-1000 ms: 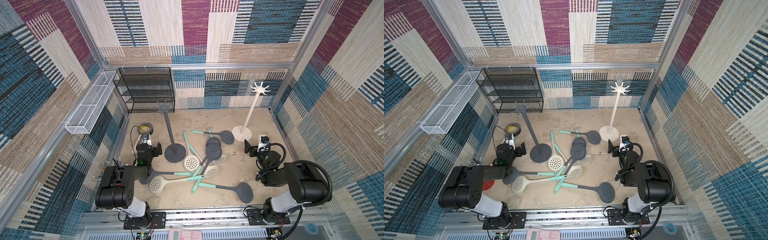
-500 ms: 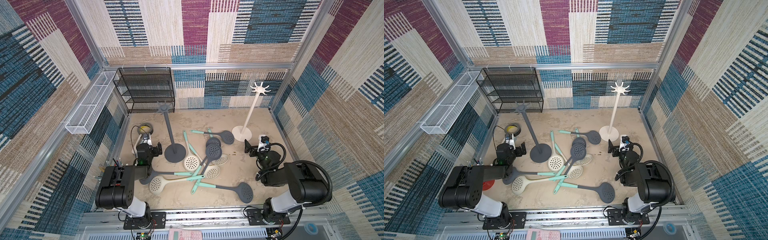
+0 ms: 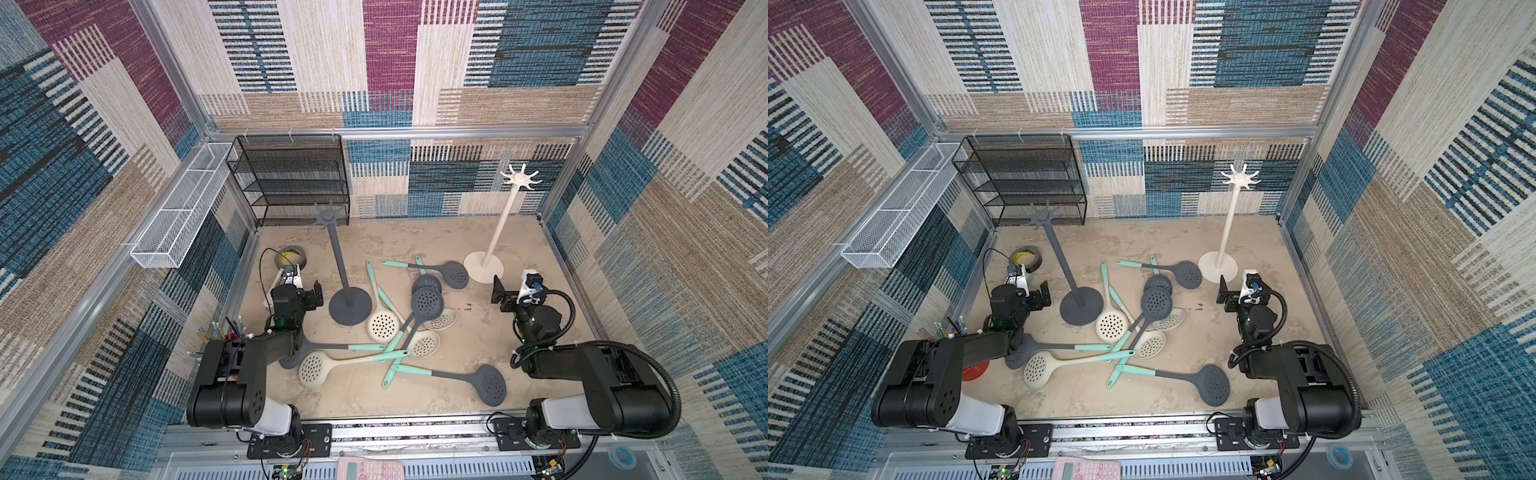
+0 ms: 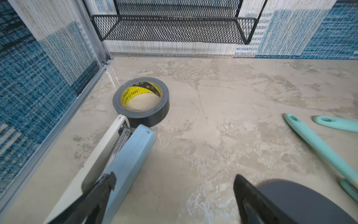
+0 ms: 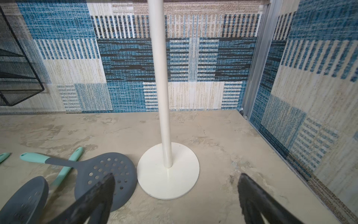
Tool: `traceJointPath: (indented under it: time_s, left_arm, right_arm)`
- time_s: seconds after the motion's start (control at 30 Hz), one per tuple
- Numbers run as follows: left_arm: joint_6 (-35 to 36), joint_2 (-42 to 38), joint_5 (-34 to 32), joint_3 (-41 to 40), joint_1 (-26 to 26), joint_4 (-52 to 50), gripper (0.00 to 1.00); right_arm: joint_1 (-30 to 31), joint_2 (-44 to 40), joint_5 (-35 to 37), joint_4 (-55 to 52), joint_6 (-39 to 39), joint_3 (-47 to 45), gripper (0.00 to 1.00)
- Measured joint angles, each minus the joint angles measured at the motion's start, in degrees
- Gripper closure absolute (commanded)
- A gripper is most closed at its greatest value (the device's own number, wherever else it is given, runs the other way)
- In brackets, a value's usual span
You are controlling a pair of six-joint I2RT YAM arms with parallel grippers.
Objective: Hang the skimmer on the kitchen utensil rack
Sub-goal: Move the rack to the center of the board.
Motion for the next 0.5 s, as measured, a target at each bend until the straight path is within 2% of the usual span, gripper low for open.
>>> traceJointPath:
  time_s: [0.23, 0.5]
  left_arm:
    - [0.1, -6.8, -4.9, 6.4, -4.5, -13.3, 0.05]
    - [-8.2, -13.3, -8.8, 15.6, -6.1, -30.5, 0.07]
  right_arm:
    - [0.2, -3.3, 4.5, -6.5, 2.2, 2.4, 0.01]
    - [0.2, -9.1, 5.9, -15.6, 6.2, 4.5, 0.01]
